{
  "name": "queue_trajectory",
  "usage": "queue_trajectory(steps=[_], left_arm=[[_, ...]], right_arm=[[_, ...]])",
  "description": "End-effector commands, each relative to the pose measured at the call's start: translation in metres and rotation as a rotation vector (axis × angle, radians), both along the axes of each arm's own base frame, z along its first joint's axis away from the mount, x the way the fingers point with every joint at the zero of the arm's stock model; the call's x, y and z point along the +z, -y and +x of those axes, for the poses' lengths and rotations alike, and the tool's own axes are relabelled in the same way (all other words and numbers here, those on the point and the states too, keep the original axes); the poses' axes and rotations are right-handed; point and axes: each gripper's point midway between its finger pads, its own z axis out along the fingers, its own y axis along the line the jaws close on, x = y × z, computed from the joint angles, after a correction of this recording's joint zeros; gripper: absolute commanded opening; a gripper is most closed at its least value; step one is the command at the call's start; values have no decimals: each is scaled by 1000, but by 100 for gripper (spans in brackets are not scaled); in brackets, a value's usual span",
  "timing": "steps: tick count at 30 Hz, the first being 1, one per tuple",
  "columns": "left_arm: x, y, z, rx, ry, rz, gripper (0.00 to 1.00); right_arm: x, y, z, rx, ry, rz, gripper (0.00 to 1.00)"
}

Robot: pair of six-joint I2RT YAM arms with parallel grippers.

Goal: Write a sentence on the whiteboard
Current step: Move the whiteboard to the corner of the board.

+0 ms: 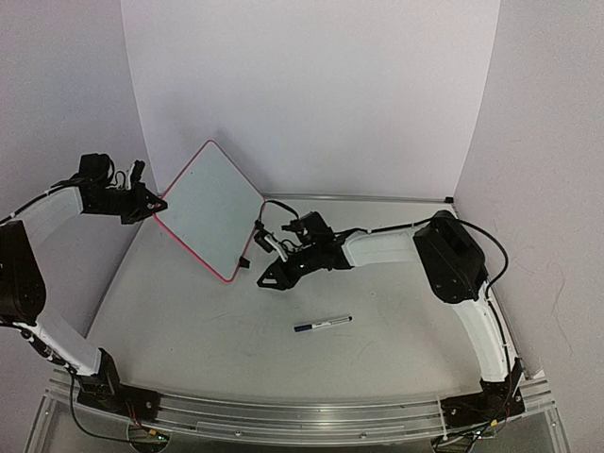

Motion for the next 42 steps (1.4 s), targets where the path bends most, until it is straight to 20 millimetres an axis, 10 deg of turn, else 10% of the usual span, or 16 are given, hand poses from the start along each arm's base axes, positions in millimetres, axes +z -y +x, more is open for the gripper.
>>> queue_trajectory(steps=[1,14,42], left_arm=[[22,44,-16,-178,-2,-113,0],[39,87,-39,-338,-5,-200,0],[-9,99,-38,-329,-70,-135,0]], right_arm=[[72,15,8,-67,179,71,39],[71,27,3,-96,228,44,48],[-6,42,-8,-96,183,-147,54]])
